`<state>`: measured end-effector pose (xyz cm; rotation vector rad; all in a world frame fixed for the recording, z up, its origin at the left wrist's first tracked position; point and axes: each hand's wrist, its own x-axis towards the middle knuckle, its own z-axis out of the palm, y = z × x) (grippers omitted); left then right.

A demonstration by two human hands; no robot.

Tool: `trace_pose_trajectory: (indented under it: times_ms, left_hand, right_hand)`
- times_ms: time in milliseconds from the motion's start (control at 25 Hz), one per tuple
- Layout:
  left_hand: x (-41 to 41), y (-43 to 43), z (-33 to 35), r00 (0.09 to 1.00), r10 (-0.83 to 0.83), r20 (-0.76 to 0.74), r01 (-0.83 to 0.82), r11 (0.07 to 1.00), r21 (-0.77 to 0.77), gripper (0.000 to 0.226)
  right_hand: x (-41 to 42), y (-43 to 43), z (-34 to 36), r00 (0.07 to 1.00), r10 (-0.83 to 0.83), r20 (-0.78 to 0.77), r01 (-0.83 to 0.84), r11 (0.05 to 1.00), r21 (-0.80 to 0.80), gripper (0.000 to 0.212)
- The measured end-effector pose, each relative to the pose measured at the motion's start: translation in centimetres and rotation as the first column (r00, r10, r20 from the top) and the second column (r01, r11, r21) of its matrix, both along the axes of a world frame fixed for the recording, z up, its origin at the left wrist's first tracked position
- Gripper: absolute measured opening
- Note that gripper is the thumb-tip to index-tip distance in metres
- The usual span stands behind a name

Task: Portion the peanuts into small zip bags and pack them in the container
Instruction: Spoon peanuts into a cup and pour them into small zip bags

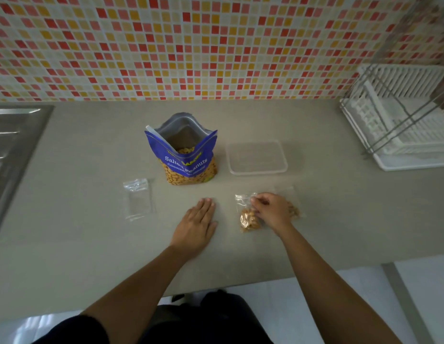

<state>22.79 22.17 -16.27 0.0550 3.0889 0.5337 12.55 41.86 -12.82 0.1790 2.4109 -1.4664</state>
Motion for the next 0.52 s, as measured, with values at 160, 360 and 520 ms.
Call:
trace_pose_trajectory:
  times_ms: [160, 360, 520]
  left_hand:
    - [-0.1, 0.3, 0.2, 1.000, 0.004, 0.001, -0.004, 1.000, 0.029, 0.056]
    - [-0.1, 0.2, 0.0, 0.999, -0.019, -0.028, 0.020, 1.000, 0.023, 0.053]
    - [0.4, -0.9, 0.7, 0.990, 0.072, -0.125, -0.040, 0.969, 0.242, 0.056]
  right_hand:
    - [-0.3, -0.2, 0.2, 0.969, 0.126, -0.211, -0.054, 0.947, 0.318, 0.018]
    - [-1.1, -0.3, -0.2, 0.917, 0.269, -0.294, -0.080, 0.847, 0.525, 0.025]
    - [-0.8, -0.8, 0.1, 0.874, 0.297, -0.384, -0.009, 0.802, 0.598, 0.034]
